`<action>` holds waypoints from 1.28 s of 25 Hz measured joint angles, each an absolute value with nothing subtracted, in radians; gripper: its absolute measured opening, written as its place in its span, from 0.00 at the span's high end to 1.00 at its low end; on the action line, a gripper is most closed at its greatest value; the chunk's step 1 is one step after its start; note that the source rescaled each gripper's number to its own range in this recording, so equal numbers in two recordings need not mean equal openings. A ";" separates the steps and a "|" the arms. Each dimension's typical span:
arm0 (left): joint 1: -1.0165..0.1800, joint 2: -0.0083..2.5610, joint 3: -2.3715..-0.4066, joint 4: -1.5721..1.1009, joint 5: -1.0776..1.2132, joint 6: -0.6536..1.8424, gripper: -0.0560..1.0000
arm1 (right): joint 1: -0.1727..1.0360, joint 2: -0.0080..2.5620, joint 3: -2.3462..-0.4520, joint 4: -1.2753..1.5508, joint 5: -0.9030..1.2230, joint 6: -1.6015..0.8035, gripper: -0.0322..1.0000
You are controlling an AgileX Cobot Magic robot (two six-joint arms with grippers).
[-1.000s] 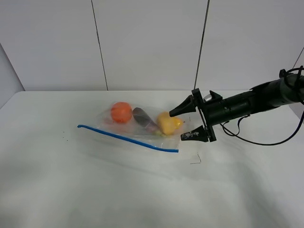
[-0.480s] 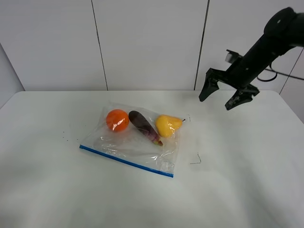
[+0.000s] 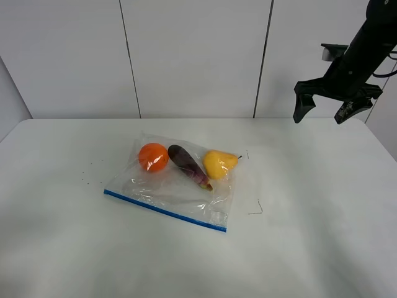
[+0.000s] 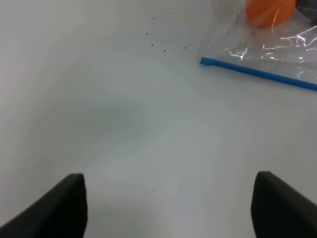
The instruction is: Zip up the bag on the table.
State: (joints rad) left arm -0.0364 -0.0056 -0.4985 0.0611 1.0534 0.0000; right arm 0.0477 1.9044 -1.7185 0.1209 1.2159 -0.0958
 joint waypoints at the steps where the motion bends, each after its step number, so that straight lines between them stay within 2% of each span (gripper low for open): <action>1: -0.036 -0.006 -0.498 0.061 1.053 0.000 0.02 | 0.048 1.892 -1.719 0.120 1.216 -0.094 0.00; 6: -0.036 -0.006 -0.498 0.061 1.053 0.000 0.02 | 0.048 1.796 -1.714 0.120 1.217 -0.071 0.00; 10: -0.036 -0.006 -0.498 0.061 1.053 0.000 0.02 | 0.048 1.660 -1.620 0.100 1.215 -0.067 0.00; 24: -0.036 -0.006 -0.498 0.061 1.053 0.000 0.02 | 0.048 1.056 -0.907 0.065 1.212 -0.067 0.00; 32: -0.036 -0.006 -0.498 0.061 1.053 0.000 0.02 | 0.048 0.656 -0.574 0.067 1.091 -0.067 0.00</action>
State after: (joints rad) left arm -0.0364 -0.0056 -0.4985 0.0611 1.0534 0.0000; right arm 0.0477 0.6558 -0.5736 0.0668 1.0909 -0.0668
